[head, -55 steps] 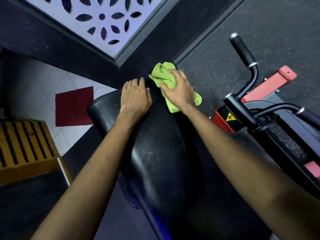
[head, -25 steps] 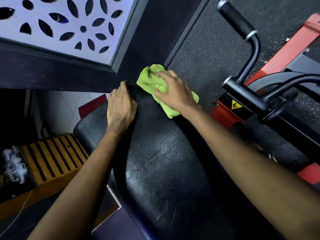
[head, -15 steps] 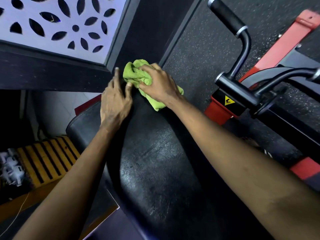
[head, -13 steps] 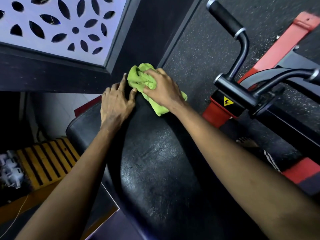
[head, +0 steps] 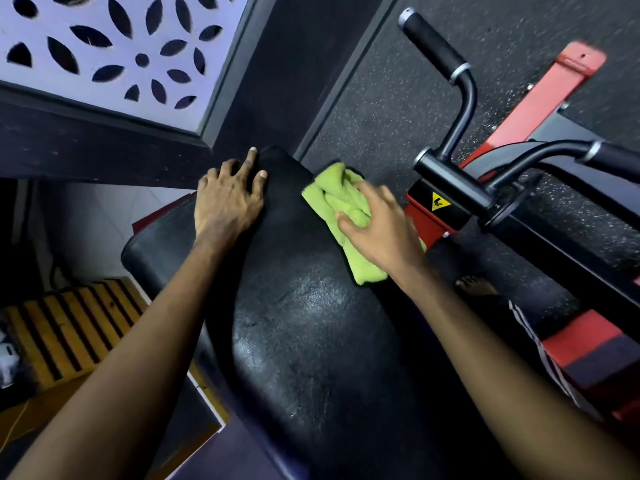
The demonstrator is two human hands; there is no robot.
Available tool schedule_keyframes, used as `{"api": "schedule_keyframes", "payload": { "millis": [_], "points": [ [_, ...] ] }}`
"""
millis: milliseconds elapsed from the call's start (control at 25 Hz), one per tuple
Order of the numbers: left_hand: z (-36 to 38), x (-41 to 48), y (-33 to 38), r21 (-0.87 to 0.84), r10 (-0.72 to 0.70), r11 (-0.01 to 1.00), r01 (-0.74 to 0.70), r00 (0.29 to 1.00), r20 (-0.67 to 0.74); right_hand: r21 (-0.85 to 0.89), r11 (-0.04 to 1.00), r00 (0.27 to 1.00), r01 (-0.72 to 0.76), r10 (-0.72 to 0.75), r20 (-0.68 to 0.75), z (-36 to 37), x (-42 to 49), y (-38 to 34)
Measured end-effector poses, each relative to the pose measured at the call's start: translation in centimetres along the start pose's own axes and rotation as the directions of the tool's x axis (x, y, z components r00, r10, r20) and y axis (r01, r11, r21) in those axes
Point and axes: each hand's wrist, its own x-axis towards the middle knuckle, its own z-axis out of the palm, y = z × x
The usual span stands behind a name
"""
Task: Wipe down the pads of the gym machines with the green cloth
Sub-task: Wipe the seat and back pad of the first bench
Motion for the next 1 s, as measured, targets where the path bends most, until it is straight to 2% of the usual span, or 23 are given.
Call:
{"api": "schedule_keyframes", "payload": {
  "millis": [120,200,400,640,800,920,1000],
  "points": [
    [0.3,0.0,0.0,-0.007,0.000,1.000,0.000,1.000,0.001,-0.069,0.994,0.995,-0.084,0.081,-0.058,-0.7,-4.7,1.8],
    [0.3,0.0,-0.1,-0.007,-0.001,1.000,0.001,1.000,-0.004,-0.106,0.991,0.994,-0.077,0.068,-0.087,0.3,-3.2,0.9],
    [0.4,0.2,-0.1,-0.012,0.005,1.000,-0.005,1.000,-0.009,-0.081,0.993,0.996,-0.089,0.088,-0.008,0.4,-0.8,0.2],
    [0.0,-0.2,-0.4,-0.066,0.001,0.998,0.000,1.000,0.018,-0.115,0.972,0.969,-0.207,0.188,-0.159,-2.2,-7.9,4.1],
    [-1.6,-0.9,-0.4,-0.262,0.029,0.964,-0.036,0.999,-0.028,-0.134,0.952,0.935,-0.276,0.234,-0.269,-2.4,-10.5,3.3],
    [-2.3,-2.9,-3.2,-0.201,0.074,0.975,-0.092,0.993,-0.097,-0.149,0.959,0.941,-0.239,0.191,-0.279,-1.1,-10.0,0.3],
    [-2.4,-4.7,-6.4,-0.192,0.043,0.979,-0.060,0.995,-0.093,-0.165,0.960,0.943,-0.226,0.173,-0.285,-0.9,-10.9,-0.7]
  ]
}}
